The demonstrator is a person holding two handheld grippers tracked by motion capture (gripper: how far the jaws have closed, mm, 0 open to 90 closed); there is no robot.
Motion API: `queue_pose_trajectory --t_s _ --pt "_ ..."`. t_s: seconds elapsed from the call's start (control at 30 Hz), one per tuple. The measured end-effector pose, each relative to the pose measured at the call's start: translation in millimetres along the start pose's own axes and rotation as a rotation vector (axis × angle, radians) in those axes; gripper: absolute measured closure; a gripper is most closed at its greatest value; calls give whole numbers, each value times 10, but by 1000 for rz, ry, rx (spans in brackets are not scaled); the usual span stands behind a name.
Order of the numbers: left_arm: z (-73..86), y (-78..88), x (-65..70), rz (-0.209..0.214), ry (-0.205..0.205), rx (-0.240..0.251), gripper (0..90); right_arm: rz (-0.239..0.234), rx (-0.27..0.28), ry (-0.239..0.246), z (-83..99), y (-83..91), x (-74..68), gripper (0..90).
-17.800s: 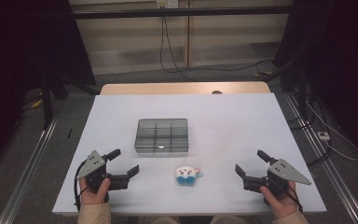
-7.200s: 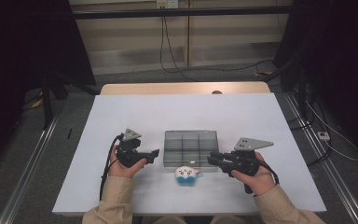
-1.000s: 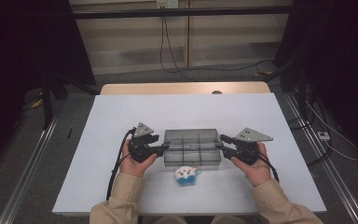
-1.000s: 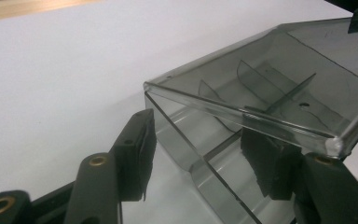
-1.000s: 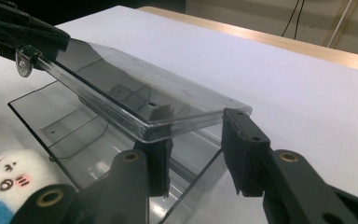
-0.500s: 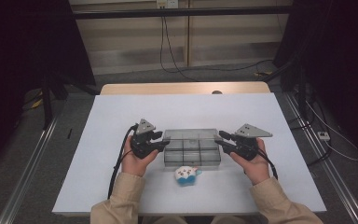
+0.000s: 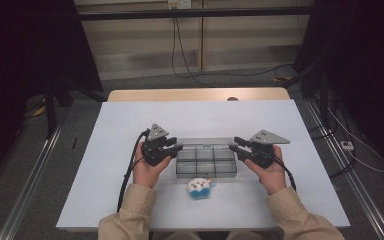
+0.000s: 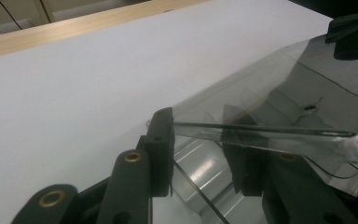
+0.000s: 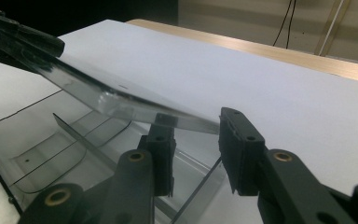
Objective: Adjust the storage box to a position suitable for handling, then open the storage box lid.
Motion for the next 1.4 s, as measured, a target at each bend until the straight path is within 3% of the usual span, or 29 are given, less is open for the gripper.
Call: queue_pose_trajectory --t_s 0.43,1.4 --pt "-88 -78 -76 1 38 24 636 4 22 -27 -75 -79 65 661" --pt "-162 -136 -112 -2 37 6 615 3 18 -50 -99 -188 133 644"
Point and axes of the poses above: each handheld gripper's, and its own axes: y roughly backward along the jaws, z roughly out of its underside, x roughly to its right, the point moved 3 cm from there along -y, roughly forward along the jaws, and after that the axes turned 2 degrees about -y, right-handed, at the moved point
